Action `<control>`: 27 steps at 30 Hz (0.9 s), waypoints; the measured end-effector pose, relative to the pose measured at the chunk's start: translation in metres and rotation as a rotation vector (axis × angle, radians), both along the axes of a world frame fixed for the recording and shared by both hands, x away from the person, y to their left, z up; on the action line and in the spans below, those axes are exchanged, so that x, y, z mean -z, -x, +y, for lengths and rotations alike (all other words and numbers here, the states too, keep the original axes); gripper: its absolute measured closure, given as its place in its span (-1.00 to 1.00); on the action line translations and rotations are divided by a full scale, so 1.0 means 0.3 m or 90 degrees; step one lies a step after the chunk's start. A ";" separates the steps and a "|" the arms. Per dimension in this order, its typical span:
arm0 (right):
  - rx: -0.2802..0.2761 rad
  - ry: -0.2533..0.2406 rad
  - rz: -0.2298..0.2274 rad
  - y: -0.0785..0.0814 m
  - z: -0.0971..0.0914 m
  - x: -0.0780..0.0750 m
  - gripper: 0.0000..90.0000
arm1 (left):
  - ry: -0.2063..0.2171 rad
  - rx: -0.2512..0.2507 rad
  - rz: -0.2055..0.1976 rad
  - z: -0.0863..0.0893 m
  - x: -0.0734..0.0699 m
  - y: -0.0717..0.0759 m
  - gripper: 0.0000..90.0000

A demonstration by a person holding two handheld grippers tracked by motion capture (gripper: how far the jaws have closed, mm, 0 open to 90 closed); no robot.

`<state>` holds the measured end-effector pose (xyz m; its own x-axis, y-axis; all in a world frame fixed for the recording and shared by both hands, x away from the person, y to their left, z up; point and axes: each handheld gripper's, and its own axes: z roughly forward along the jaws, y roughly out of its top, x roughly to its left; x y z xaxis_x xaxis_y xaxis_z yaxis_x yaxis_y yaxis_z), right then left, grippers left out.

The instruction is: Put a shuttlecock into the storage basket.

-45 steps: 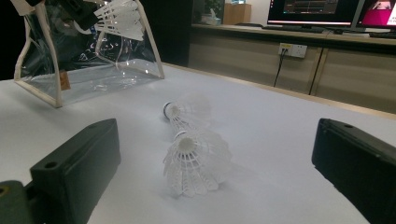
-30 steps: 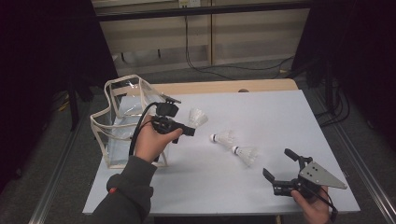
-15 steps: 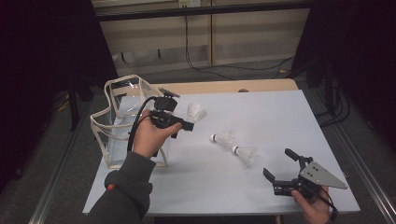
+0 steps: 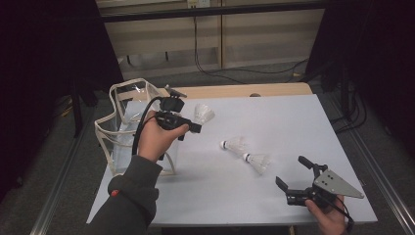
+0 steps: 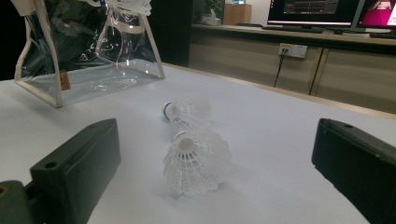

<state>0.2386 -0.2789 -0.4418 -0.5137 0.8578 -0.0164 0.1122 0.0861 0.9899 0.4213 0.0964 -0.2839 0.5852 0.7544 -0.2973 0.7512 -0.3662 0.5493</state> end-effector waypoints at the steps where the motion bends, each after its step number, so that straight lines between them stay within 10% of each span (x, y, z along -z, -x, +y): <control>1: 0.000 -0.001 0.000 0.000 0.000 0.000 -0.97 | -0.001 0.000 -0.002 0.002 -0.002 -0.002 0.46; 27: 0.002 -0.002 0.003 -0.003 -0.003 0.002 -0.98 | -0.003 -0.015 0.001 0.021 -0.035 -0.027 0.46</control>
